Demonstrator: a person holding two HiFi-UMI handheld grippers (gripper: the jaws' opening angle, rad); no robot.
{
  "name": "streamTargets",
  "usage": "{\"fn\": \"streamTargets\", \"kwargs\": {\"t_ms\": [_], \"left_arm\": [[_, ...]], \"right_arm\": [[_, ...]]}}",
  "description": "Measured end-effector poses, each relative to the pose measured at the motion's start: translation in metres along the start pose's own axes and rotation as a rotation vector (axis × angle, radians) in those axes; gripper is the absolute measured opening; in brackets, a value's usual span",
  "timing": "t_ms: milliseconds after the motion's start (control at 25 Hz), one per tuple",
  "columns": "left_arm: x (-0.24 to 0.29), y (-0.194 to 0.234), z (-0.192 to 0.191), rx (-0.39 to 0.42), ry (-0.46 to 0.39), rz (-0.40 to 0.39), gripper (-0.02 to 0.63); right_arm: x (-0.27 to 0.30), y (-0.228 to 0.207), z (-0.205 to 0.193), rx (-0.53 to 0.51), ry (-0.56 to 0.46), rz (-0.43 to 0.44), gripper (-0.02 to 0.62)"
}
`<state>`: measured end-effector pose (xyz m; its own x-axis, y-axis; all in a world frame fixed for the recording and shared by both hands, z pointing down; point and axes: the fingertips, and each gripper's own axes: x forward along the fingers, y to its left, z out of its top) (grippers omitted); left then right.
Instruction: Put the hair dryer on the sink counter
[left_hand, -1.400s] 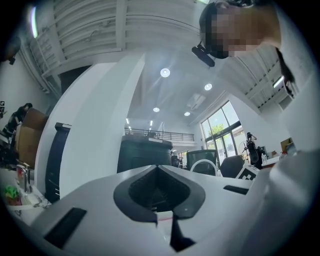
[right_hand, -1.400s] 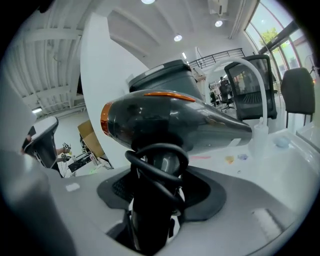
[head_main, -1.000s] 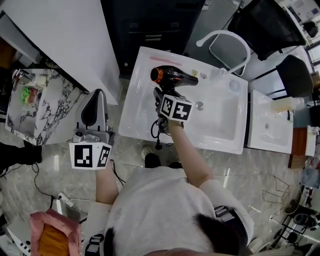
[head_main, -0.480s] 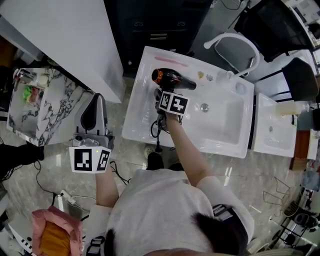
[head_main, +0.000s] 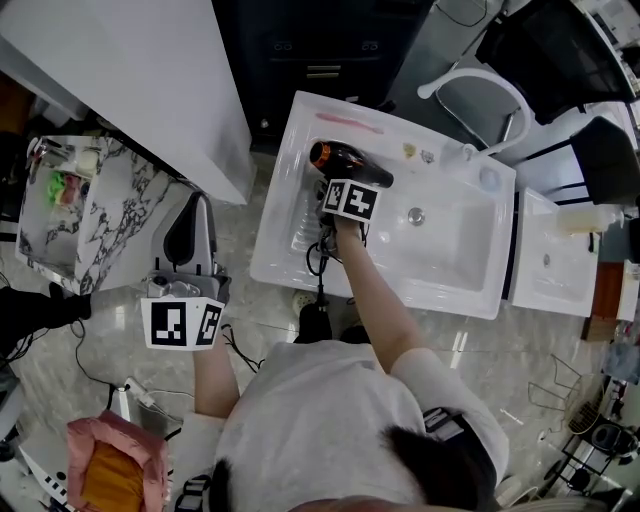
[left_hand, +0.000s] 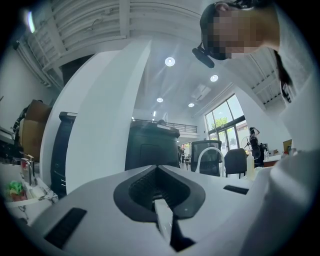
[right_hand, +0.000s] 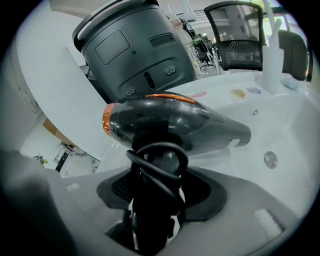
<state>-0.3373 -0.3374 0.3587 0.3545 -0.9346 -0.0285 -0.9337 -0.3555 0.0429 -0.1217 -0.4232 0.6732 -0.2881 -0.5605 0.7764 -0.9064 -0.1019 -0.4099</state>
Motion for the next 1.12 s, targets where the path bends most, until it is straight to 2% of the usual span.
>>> {"fn": "streamTargets", "kwargs": {"t_ms": [320,520,880,1120], "left_arm": [[-0.003,0.008,-0.005,-0.005,0.007,0.009,0.002],[-0.001,0.010,-0.007,-0.007,0.012,0.011,0.002],[0.003,0.006,-0.010,-0.015,0.016,0.003,0.002],[0.004,0.002,-0.007,-0.014,0.014,-0.002,0.002]], "right_arm": [[0.012,-0.006,-0.001,-0.026,0.027,-0.049,0.268],[0.021,-0.008,-0.002,-0.015,0.056,-0.044,0.275],[0.025,-0.008,-0.003,0.023,0.073,0.011,0.288],[0.018,-0.005,-0.005,0.051,0.061,0.063,0.319]]}}
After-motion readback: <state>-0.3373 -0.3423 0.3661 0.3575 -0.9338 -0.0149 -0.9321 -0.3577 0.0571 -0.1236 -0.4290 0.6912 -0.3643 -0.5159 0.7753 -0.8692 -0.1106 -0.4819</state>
